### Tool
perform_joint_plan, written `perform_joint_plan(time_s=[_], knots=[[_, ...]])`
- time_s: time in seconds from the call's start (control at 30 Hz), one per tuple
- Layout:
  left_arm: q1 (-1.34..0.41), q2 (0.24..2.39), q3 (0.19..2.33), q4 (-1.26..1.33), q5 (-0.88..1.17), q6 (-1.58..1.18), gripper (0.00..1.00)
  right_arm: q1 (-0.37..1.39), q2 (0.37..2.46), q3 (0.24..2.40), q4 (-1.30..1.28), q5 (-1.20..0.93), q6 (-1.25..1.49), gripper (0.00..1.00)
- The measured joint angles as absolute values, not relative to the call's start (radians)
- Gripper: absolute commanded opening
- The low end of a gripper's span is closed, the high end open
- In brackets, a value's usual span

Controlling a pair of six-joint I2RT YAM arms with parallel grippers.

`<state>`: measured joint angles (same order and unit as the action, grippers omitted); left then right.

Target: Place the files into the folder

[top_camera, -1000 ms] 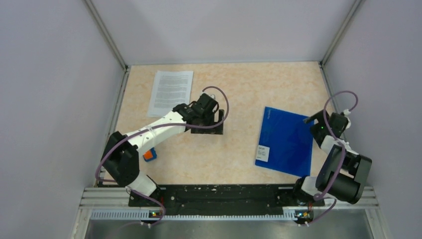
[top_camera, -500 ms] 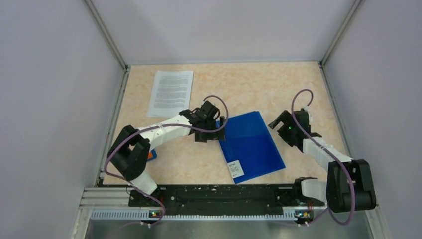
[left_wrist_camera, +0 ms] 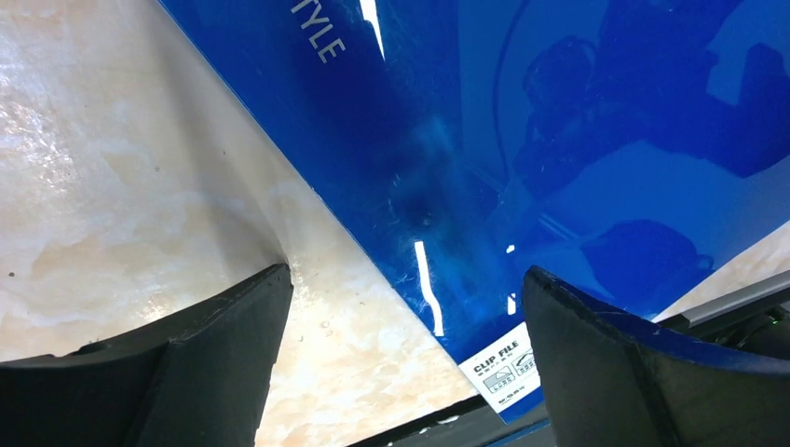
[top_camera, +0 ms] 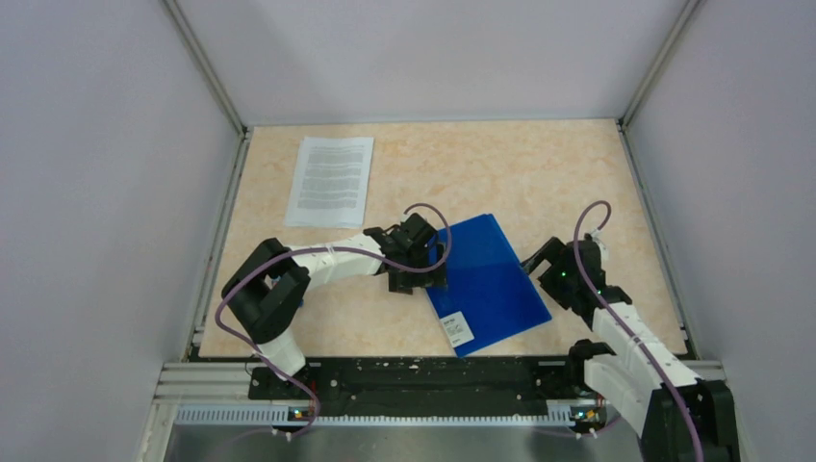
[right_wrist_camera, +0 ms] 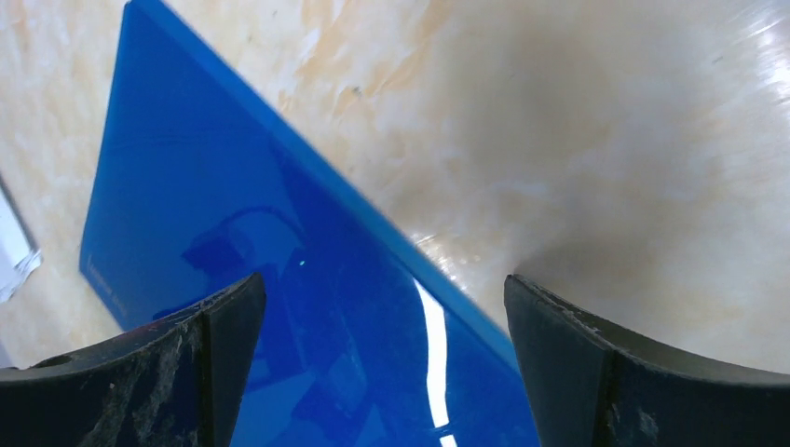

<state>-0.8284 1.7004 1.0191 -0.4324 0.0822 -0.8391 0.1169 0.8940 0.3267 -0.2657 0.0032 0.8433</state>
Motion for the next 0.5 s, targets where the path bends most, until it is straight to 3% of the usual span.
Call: perform_joint_plan(time_s=[0.27,0.5], knots=[[-0.743,1.754,1.079,-0.407,0.094,-0.834,0.99,0.296,0.912,0.305,-0.189,-0.047,0.955,0.99],[-0.677,1.789,1.124,-0.396,0.1,-0.825,0.99,0.325,1.121,0.519,-0.299,-0.031,0.917,0.99]])
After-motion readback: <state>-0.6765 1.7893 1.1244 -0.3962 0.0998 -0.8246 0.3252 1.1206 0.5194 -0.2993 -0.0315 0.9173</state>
